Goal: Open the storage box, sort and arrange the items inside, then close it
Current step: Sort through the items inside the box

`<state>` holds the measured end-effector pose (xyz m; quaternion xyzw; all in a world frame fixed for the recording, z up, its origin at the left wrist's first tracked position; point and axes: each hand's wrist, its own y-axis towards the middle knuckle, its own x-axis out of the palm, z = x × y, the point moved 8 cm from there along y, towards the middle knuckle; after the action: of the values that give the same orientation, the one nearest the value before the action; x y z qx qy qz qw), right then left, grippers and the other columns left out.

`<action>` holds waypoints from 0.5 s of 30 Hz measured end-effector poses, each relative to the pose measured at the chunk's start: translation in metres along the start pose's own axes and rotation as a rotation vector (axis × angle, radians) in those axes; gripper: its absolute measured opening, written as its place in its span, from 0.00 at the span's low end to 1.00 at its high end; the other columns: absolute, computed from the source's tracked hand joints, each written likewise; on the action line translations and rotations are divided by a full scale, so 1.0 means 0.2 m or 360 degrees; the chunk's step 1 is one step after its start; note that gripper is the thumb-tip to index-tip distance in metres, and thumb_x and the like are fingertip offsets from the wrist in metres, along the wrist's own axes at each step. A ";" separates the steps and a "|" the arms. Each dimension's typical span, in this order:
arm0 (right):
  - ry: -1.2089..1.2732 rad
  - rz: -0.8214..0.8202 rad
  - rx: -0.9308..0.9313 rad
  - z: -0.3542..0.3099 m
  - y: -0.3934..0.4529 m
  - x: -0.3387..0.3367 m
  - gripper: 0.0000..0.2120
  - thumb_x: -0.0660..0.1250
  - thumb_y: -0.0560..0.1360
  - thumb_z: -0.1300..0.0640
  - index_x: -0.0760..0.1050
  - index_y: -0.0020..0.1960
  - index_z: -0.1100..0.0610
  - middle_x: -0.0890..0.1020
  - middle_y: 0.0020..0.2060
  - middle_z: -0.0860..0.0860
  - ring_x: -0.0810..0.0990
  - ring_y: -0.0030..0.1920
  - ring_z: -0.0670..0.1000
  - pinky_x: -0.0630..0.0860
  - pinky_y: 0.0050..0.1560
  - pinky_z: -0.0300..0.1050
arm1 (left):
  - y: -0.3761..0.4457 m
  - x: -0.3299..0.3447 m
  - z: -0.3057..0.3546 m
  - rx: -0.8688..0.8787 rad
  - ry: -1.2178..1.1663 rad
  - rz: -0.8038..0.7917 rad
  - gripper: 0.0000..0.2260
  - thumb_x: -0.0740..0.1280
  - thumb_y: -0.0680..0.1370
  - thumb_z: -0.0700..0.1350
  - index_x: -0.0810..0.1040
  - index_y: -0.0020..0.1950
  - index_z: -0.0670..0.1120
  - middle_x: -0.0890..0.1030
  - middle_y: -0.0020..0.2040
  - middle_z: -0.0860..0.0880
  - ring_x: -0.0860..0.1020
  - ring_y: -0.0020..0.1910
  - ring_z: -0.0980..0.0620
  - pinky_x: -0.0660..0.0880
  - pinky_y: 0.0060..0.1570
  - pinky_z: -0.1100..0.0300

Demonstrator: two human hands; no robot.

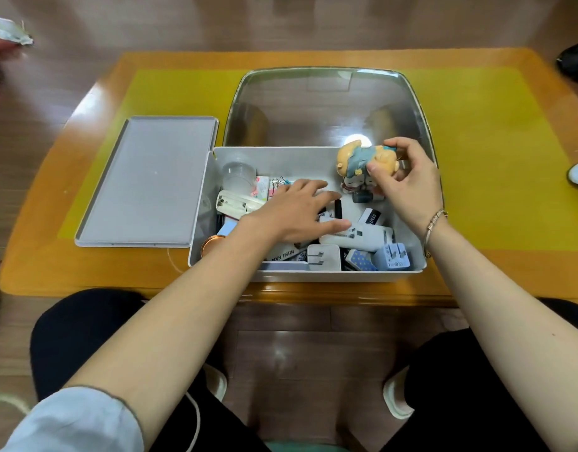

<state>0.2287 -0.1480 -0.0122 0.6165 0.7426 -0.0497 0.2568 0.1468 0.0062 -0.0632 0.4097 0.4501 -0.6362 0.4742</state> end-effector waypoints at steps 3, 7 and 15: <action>-0.0023 -0.0002 -0.0031 0.00 0.00 0.00 0.17 0.71 0.70 0.50 0.72 0.57 0.50 0.77 0.43 0.42 0.71 0.30 0.41 0.80 0.36 0.44 | 0.07 0.05 0.05 0.0000 0.0000 -0.0175 0.35 0.47 0.73 0.74 0.58 0.76 0.59 0.57 0.78 0.49 0.52 0.76 0.46 0.52 0.72 0.41; -0.0049 -0.0022 -0.0076 0.00 0.00 0.01 0.17 0.71 0.70 0.49 0.72 0.57 0.48 0.78 0.47 0.46 0.72 0.31 0.39 0.78 0.35 0.35 | 0.08 0.12 0.01 -0.0160 -0.0030 -0.0351 0.39 0.45 0.70 0.77 0.57 0.77 0.59 0.57 0.78 0.50 0.53 0.76 0.45 0.53 0.71 0.38; -0.0067 -0.0042 -0.0093 0.00 0.01 0.01 0.18 0.70 0.71 0.49 0.72 0.58 0.51 0.78 0.49 0.48 0.74 0.33 0.37 0.77 0.35 0.33 | -0.06 0.13 -0.03 -0.0149 0.0132 -0.0227 0.43 0.44 0.67 0.79 0.60 0.76 0.56 0.64 0.74 0.51 0.63 0.71 0.45 0.61 0.65 0.41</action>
<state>0.2297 -0.1453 -0.0130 0.5978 0.7462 -0.0444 0.2895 0.1297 0.0077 -0.0866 0.3802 0.5266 -0.6290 0.4273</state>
